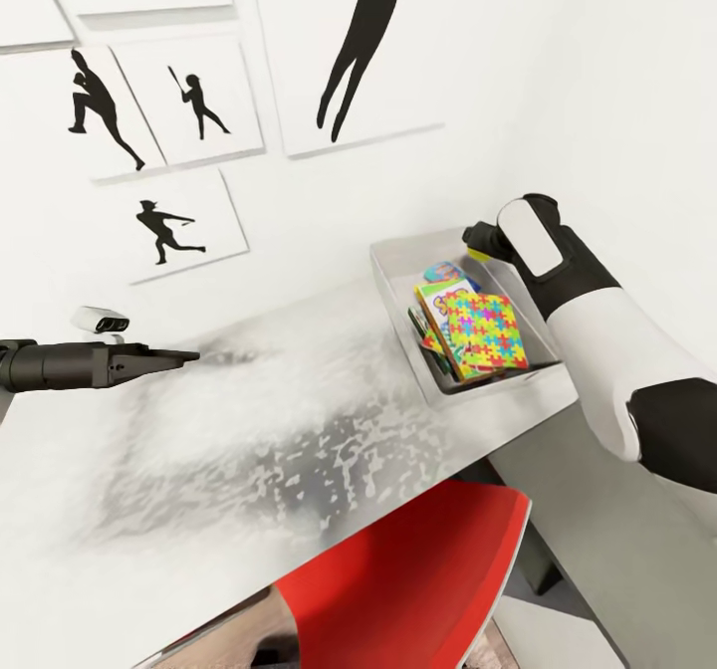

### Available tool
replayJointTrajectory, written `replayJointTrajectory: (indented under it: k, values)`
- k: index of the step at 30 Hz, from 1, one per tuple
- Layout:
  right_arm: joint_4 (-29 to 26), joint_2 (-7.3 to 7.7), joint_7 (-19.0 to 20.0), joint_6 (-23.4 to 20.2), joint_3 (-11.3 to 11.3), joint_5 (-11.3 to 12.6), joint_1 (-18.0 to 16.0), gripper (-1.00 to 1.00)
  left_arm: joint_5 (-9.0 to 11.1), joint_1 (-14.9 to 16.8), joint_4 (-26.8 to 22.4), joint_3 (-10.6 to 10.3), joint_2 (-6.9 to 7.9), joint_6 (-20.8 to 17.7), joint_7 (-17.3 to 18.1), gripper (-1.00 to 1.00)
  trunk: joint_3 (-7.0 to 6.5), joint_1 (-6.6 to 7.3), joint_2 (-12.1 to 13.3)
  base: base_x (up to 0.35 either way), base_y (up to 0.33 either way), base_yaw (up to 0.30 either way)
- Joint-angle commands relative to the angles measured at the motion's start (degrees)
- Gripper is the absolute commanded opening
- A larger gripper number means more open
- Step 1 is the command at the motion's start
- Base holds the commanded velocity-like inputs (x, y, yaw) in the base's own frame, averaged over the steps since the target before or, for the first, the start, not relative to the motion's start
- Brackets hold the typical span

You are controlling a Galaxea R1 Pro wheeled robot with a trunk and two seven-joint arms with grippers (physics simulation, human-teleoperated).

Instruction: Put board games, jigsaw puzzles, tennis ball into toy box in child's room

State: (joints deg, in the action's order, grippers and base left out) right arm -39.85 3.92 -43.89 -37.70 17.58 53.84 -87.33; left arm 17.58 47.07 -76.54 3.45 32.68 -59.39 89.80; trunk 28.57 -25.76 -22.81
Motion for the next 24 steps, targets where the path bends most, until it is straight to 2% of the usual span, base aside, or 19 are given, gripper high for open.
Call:
replayJointTrajectory:
  k: [1, 24]
  values:
    - [0.29, 0.05, -0.51, 0.09, 0.35, 0.57, -0.26, -1.00, 0.00, 0.04, -0.02, -0.03, 0.02, -0.61, 0.20, 1.00, 0.19, -0.03, -0.10, 0.000, 0.000, 0.000]
    - [3.79, -0.05, -0.49, 1.47, 0.35, 0.57, -3.34, -1.00, 0.00, 0.04, -0.02, -0.03, 0.01, -0.61, 0.20, 1.00, 2.32, -0.03, -0.10, 0.000, 0.000, 0.000]
